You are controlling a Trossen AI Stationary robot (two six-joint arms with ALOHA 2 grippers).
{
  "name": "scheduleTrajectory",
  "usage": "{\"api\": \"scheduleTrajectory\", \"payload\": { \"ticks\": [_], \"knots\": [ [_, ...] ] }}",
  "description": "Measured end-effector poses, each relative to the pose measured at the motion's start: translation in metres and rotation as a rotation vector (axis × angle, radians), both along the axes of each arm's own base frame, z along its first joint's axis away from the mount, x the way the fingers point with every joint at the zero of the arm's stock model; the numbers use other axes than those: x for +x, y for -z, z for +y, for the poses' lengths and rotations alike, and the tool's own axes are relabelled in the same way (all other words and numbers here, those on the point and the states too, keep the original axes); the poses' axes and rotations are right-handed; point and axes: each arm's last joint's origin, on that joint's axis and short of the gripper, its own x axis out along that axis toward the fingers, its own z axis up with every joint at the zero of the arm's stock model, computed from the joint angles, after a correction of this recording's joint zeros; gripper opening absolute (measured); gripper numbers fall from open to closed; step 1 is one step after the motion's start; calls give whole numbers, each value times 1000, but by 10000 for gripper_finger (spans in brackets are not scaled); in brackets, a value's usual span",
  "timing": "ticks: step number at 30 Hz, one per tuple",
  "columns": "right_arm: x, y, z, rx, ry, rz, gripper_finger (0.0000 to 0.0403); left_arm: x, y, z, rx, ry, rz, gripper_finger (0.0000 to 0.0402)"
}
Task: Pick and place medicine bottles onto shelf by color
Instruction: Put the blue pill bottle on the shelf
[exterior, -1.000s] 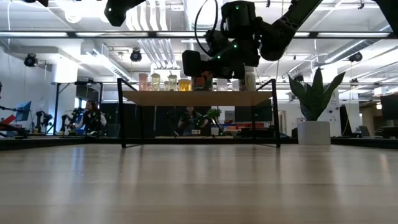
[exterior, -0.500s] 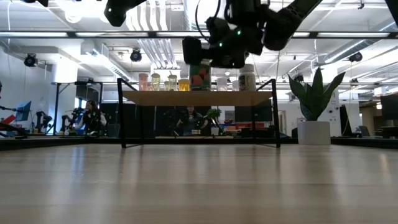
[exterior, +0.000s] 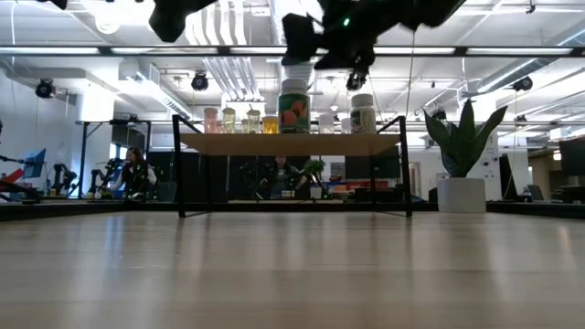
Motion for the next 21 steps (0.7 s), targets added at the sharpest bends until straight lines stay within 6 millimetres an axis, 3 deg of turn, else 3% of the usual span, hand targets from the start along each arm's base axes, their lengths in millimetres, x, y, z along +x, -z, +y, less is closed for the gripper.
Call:
{"api": "scheduleTrajectory", "payload": {
  "ticks": [10,16,21],
  "knots": [
    [-48,-23,78,-61,-174,6,370,1,23,-36,-99,77,263,315],
    [-74,-16,99,-13,-254,-28,370,4,44,-66,-171,86,455,315],
    [-83,-2,108,6,-291,-13,370,5,54,-91,-234,90,653,315]
  ]
}}
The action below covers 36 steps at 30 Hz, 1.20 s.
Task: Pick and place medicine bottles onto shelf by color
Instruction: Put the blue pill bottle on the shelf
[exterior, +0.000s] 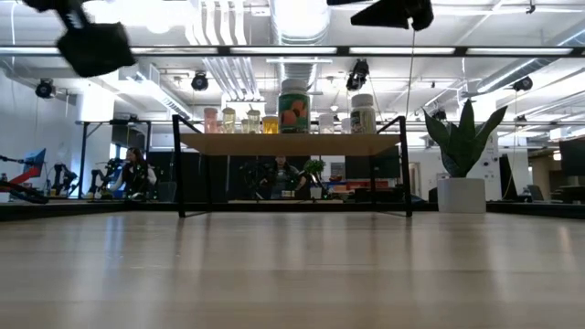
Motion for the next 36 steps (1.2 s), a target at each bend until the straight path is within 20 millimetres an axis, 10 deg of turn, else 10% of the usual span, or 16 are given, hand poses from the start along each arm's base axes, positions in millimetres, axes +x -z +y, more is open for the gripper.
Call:
{"api": "scheduleTrajectory", "payload": {
  "ticks": [18,36],
  "knots": [
    [-1,7,15,11,-61,-2,370,3,12,-31,-27,33,224,315],
    [-2,6,20,15,-84,-9,370,19,-8,-41,-230,62,-65,315]
  ]
}}
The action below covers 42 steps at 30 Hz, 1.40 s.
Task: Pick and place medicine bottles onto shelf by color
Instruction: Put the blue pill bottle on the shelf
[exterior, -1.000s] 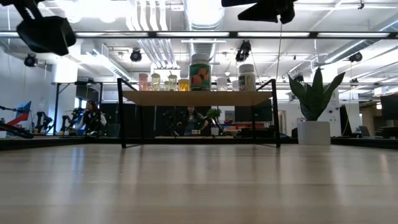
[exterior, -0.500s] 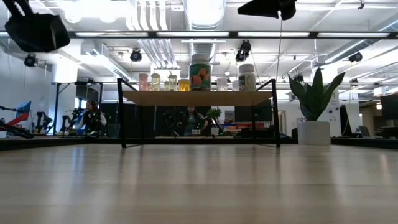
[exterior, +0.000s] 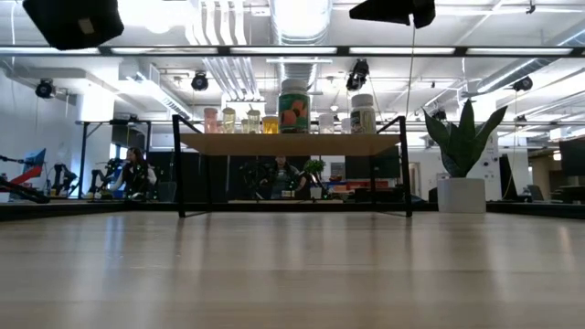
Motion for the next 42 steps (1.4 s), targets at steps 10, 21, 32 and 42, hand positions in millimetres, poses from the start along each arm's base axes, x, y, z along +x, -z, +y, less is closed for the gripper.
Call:
{"api": "scheduleTrajectory", "payload": {
  "ticks": [10,21,32,42],
  "knots": [
    [-1,0,4,2,-27,-3,370,1,-2,-1,-16,-1,-23,316],
    [-2,0,9,-5,-74,3,370,2,-3,0,44,23,-67,316],
    [-4,1,13,-3,-92,5,370,-9,47,4,49,-46,236,316],
    [-5,2,14,-4,-94,6,370,-4,73,-2,10,17,377,316]
  ]
}}
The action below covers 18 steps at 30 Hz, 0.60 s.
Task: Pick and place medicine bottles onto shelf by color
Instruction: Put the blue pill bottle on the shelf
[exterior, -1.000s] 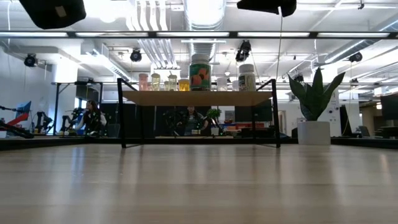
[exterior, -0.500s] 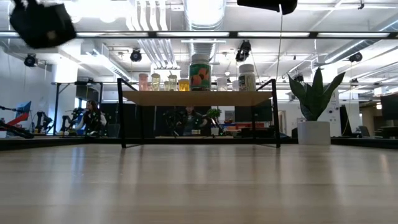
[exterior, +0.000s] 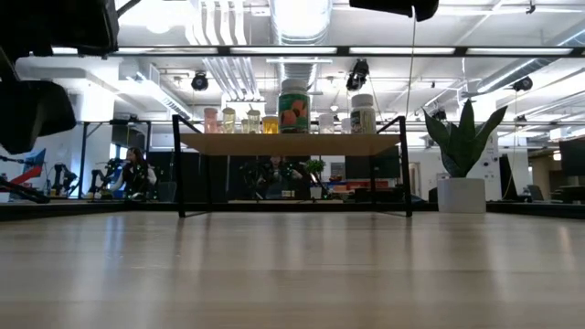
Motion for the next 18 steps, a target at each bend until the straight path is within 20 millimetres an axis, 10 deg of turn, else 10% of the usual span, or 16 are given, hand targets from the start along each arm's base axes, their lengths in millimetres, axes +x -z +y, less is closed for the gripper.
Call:
{"api": "scheduleTrajectory", "payload": {
  "ticks": [18],
  "knots": [
    [-1,0,3,-1,-11,0,370,-1,-19,-7,-140,-38,83,315]
  ]
}}
